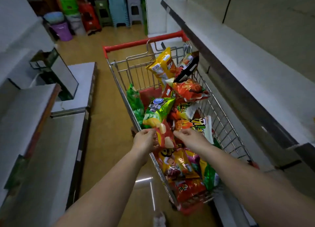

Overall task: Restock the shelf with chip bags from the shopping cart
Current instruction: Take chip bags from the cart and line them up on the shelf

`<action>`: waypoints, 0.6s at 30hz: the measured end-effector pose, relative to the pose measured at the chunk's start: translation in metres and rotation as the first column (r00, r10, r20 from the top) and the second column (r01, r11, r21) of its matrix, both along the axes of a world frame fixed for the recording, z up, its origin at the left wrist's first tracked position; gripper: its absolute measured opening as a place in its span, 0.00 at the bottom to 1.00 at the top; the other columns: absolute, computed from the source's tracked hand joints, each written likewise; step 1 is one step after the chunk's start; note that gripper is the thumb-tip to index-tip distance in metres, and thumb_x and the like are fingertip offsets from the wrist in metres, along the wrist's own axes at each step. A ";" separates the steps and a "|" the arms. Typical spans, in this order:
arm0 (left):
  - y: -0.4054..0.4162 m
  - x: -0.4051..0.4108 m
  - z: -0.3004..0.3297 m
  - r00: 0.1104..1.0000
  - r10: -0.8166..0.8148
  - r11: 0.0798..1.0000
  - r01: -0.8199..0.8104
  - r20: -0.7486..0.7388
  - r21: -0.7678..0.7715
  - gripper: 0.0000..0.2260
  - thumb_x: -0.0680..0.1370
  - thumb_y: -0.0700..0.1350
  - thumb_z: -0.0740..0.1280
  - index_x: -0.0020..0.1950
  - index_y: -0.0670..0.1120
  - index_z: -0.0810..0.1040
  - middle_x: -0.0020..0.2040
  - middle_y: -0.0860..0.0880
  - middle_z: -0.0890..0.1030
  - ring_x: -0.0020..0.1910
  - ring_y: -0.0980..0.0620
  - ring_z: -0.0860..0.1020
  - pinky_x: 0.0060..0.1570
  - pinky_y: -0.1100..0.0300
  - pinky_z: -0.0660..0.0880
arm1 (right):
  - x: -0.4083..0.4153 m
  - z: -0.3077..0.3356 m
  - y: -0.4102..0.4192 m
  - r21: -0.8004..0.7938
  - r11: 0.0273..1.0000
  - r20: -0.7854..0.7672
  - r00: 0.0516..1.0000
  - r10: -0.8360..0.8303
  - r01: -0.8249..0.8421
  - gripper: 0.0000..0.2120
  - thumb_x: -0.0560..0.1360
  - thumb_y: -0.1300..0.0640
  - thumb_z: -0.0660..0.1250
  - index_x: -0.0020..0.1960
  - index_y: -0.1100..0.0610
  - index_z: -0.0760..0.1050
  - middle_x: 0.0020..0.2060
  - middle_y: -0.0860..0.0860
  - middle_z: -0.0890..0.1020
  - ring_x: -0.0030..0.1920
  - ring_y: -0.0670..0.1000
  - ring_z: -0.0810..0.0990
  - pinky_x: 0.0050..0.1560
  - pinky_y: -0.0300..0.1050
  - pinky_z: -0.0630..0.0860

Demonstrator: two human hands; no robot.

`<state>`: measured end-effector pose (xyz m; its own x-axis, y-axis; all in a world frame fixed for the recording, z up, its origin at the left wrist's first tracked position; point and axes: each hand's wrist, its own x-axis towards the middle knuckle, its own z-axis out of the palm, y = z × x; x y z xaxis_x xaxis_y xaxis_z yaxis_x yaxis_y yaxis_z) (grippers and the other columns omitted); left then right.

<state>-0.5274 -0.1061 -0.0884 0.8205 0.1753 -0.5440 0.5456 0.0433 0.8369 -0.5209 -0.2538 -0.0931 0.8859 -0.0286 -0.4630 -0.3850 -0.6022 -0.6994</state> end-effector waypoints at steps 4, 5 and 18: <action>0.010 0.039 -0.032 0.995 -0.013 1.000 0.013 -0.094 0.001 0.05 0.81 0.44 0.60 0.49 0.43 0.73 0.39 0.48 0.75 0.33 0.54 0.73 0.27 0.64 0.73 | 0.028 -0.026 0.010 -0.040 0.999 -0.087 0.996 -0.018 0.014 0.22 0.78 0.44 0.60 0.63 0.58 0.74 0.63 0.54 0.75 0.62 0.55 0.73 0.50 0.41 0.65; 0.009 0.045 -0.039 0.993 -0.014 1.000 0.015 -0.114 0.002 0.06 0.81 0.44 0.60 0.50 0.43 0.73 0.39 0.48 0.75 0.34 0.53 0.73 0.30 0.63 0.73 | 0.034 -0.032 0.011 -0.043 0.999 -0.096 0.995 -0.025 0.021 0.21 0.78 0.44 0.60 0.62 0.58 0.75 0.62 0.55 0.76 0.61 0.55 0.73 0.51 0.42 0.66; -0.010 0.079 -0.085 0.958 0.053 0.999 -0.052 -0.281 0.011 0.17 0.80 0.44 0.60 0.68 0.42 0.68 0.59 0.42 0.76 0.44 0.50 0.75 0.40 0.56 0.77 | 0.093 -0.096 0.028 -0.047 0.999 -0.110 0.994 -0.015 0.010 0.34 0.74 0.42 0.65 0.73 0.56 0.59 0.69 0.56 0.69 0.68 0.57 0.67 0.64 0.47 0.66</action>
<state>-0.4487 -0.1159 -0.1739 0.6244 0.2166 -0.7505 0.7557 0.0755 0.6505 -0.4283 -0.2261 -0.1891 0.8290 -0.0633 -0.5556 -0.4660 -0.6274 -0.6238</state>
